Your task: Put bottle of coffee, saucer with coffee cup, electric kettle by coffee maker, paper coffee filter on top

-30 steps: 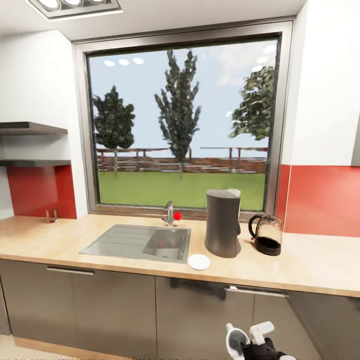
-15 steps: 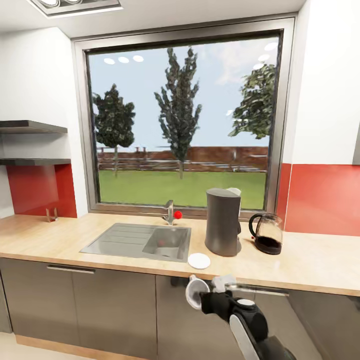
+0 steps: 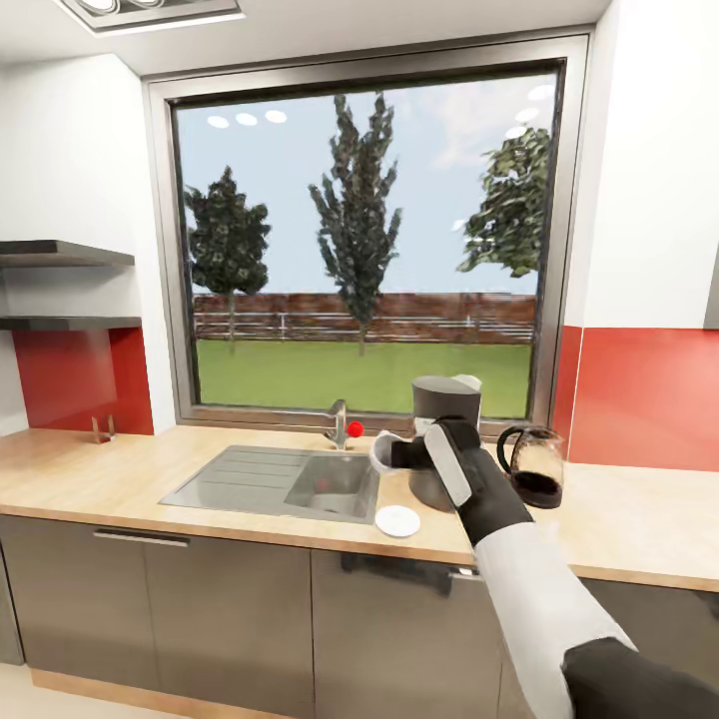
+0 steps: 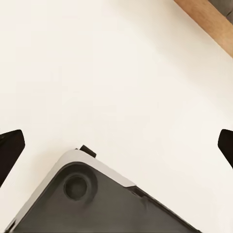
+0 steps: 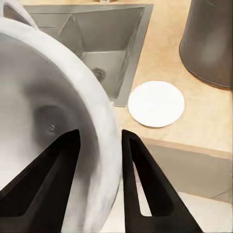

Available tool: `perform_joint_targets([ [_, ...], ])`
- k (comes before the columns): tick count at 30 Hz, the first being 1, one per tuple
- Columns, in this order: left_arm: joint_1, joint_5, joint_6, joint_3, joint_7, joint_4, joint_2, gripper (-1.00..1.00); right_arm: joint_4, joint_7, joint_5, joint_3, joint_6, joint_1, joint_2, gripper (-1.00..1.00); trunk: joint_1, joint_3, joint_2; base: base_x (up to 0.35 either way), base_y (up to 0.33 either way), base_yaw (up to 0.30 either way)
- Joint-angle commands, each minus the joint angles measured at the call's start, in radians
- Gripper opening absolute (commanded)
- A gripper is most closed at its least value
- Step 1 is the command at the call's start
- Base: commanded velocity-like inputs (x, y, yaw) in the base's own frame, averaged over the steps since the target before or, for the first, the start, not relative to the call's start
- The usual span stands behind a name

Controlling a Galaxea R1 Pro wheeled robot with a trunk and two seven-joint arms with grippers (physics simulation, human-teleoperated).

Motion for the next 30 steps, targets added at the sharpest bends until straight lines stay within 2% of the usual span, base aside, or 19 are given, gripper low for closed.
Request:
perform_joint_targets([
  [1, 0.001, 0.006, -0.001, 0.001, -0.004, -0.001, 0.000, 1.00, 0.069, -0.011, -0.017, -0.011, 0.002, -0.041, 0.000, -1.00, 0.000, 0.000, -0.001, 0.000, 0.000, 0.000],
  [4, 0.001, 0.007, -0.001, 0.001, -0.001, -0.001, 0.000, 1.00, 0.179, -0.008, -0.021, -0.063, 0.002, -0.115, 0.000, -1.00, 0.000, 0.000, -0.001, 0.000, 0.000, 0.000],
  [9, 0.001, 0.008, 0.000, 0.002, 0.001, 0.000, 0.001, 1.00, 0.221, -0.008, -0.023, -0.103, 0.002, -0.143, 0.000, -1.00, 0.000, -0.001, -0.001, 0.000, 0.000, 0.000],
  [14, 0.001, 0.009, 0.000, 0.000, 0.004, 0.000, 0.002, 1.00, 0.271, -0.003, -0.029, -0.108, 0.002, -0.163, 0.000, -1.00, 0.000, -0.008, -0.001, 0.000, 0.000, 0.000],
  [15, 0.001, 0.010, 0.001, 0.001, 0.005, 0.001, 0.004, 1.00, 0.322, -0.001, -0.030, -0.108, 0.002, -0.177, 0.000, -1.00, 0.000, -0.010, -0.001, 0.000, 0.000, 0.000],
  [17, 0.001, 0.016, 0.001, 0.001, 0.005, 0.002, 0.005, 1.00, 0.354, -0.001, -0.030, -0.108, 0.002, -0.181, 0.000, -1.00, 0.000, -0.013, -0.001, 0.000, 0.000, 0.000],
  [21, 0.001, 0.063, 0.008, -0.002, 0.005, 0.005, 0.018, 1.00, 0.405, -0.008, -0.027, -0.107, 0.002, -0.185, 0.000, -1.00, 0.000, -0.019, -0.001, 0.039, 0.000, 0.000],
  [24, 0.001, 0.077, 0.038, -0.003, 0.005, 0.005, 0.029, 1.00, 0.428, -0.011, -0.025, -0.107, 0.002, -0.185, 0.000, -1.00, 0.000, -0.024, -0.001, 0.174, 0.000, 0.000],
  [30, 0.001, 0.080, 0.050, -0.004, 0.004, 0.005, 0.039, 1.00, 0.472, -0.013, -0.022, -0.101, 0.002, -0.185, 0.000, -1.00, 0.000, -0.034, -0.001, 0.297, 0.000, 0.000],
])
